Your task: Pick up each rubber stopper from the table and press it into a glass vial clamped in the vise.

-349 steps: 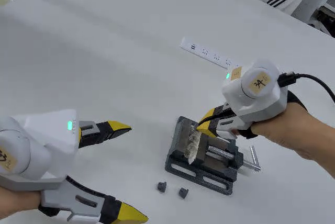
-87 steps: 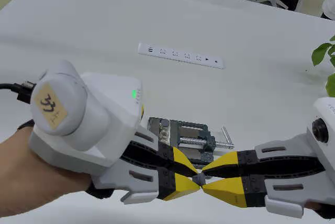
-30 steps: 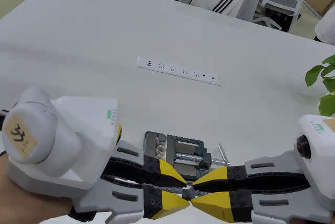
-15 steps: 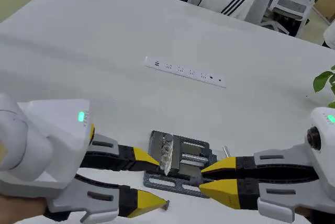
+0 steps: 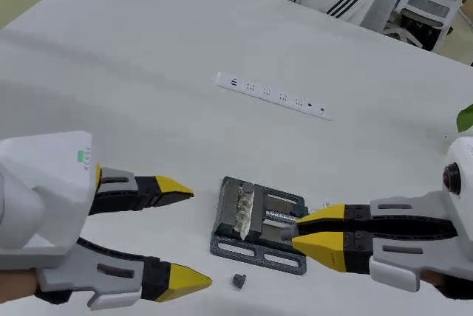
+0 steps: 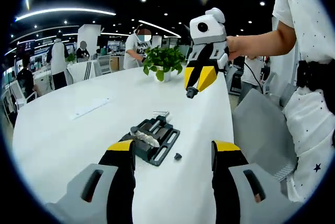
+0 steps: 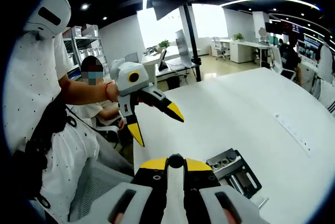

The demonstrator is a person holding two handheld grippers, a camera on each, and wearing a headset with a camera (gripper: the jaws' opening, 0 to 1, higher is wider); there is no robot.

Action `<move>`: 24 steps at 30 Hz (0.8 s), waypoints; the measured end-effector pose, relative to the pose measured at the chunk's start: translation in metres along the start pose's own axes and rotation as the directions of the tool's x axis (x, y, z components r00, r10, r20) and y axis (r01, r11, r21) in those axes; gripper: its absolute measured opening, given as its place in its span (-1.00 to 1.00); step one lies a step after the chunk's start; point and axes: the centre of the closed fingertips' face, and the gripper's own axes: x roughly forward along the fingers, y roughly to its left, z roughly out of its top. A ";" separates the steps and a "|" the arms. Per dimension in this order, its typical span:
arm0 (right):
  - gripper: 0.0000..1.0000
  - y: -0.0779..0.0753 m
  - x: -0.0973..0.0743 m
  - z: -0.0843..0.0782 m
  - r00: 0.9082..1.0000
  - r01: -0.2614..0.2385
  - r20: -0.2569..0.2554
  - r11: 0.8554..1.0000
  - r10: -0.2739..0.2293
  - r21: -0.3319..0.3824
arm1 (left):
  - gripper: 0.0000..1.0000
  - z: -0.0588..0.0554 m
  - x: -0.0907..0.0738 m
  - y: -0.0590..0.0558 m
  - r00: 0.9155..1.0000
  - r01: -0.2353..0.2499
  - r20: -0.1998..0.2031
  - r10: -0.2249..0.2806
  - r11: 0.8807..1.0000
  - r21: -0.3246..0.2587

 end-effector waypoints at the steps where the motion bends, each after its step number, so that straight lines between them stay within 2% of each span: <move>1: -0.89 -0.002 0.001 0.001 1.000 0.004 -0.007 1.000 -0.004 -0.001 | 0.22 -0.001 -0.001 0.001 1.000 -0.007 0.003 0.007 1.000 0.003; 10: -0.89 -0.025 0.011 0.006 0.997 0.028 -0.071 1.000 -0.028 -0.004 | 0.47 -0.011 -0.005 0.013 0.999 -0.042 0.018 0.042 0.999 -0.005; 15: -0.89 -0.039 0.021 0.006 0.991 0.041 -0.124 0.999 -0.041 -0.007 | 0.61 -0.017 -0.004 0.020 0.998 -0.056 0.020 0.057 0.998 -0.013; 22: -0.89 -0.062 0.036 0.002 0.976 0.049 -0.213 0.999 -0.053 -0.022 | 0.76 -0.023 -0.002 0.026 0.998 -0.054 0.029 0.055 0.998 -0.023; 24: -0.89 -0.070 0.039 -0.002 0.967 0.055 -0.249 0.998 -0.061 -0.033 | 0.83 -0.023 0.000 0.027 0.998 -0.049 0.038 0.050 0.998 -0.025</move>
